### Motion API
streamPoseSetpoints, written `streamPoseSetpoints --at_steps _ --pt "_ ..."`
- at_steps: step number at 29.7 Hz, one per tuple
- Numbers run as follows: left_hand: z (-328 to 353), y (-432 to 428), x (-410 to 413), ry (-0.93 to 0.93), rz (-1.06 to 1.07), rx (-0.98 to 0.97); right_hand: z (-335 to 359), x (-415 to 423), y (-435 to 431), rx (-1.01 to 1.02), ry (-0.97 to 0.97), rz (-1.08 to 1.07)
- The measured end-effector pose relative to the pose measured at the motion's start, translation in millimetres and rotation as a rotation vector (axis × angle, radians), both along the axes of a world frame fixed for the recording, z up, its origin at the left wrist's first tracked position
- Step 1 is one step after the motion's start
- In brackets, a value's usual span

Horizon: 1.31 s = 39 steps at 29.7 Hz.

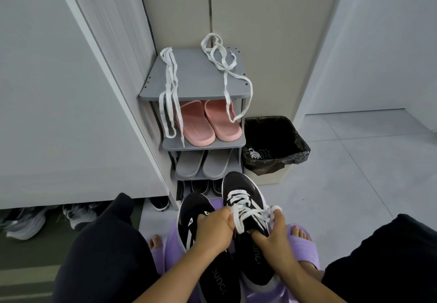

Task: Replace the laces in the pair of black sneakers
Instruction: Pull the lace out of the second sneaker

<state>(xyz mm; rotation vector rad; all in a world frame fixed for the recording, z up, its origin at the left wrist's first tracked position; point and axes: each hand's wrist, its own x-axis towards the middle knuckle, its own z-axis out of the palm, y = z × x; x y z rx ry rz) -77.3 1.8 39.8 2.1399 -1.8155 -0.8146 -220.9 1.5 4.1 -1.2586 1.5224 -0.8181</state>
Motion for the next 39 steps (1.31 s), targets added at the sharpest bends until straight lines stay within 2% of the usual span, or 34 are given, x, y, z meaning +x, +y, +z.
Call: streamPoseSetpoints --at_steps 5,6,8,10,12,14,18,21,25,29,32,34,38,39 --pt "21.4 -17.3 32.5 0.321 0.372 -0.274 -4.2 1.2 -0.4 0.021 0.055 0.049" --pt "24.7 -18.5 38.0 0.357 0.390 -0.266 -5.3 1.7 -0.5 0.032 0.073 0.046" --pt "25.3 -16.3 36.4 0.283 0.251 -0.077 -4.3 2.5 -0.1 0.028 0.117 0.040" --pt "12.1 -9.2 20.7 0.067 0.026 0.117 -4.0 2.5 -1.0 0.016 0.184 0.030" --pt "1.5 -3.9 7.0 -0.094 -0.080 0.147 -6.1 0.0 -1.6 0.007 0.211 0.028" --pt "-3.2 -5.3 4.0 -0.167 -0.055 0.101 -1.4 0.3 -0.8 -0.004 0.211 0.030" --pt "-4.4 -6.6 3.7 -0.091 0.049 0.044 1.6 -0.2 -0.9 0.023 0.243 0.094" --pt "-4.0 -8.9 3.0 -0.083 -0.050 0.120 -3.1 -2.4 -1.0 0.019 0.258 0.093" --pt "-1.3 -9.1 6.3 0.063 -0.045 0.181 7.5 -2.7 -0.5 -0.015 0.272 0.121" --pt "2.0 -5.8 3.7 0.047 -0.073 0.194 6.2 -2.8 -1.7 -0.036 0.340 0.156" --pt "9.0 -4.2 6.0 0.276 -0.008 0.174 4.4 -3.3 -1.3 0.031 0.369 0.180" --pt "22.8 -9.3 18.8 0.321 0.051 0.100 3.4 -4.7 -1.8 0.048 0.374 0.181" --pt "55.2 -30.3 74.1 0.109 0.318 -0.294 3.3 -6.8 -2.0 0.056 0.401 0.180" --pt "57.0 -32.0 84.3 0.033 0.361 -0.334 3.3 -7.1 -2.2 0.053 0.418 0.190"
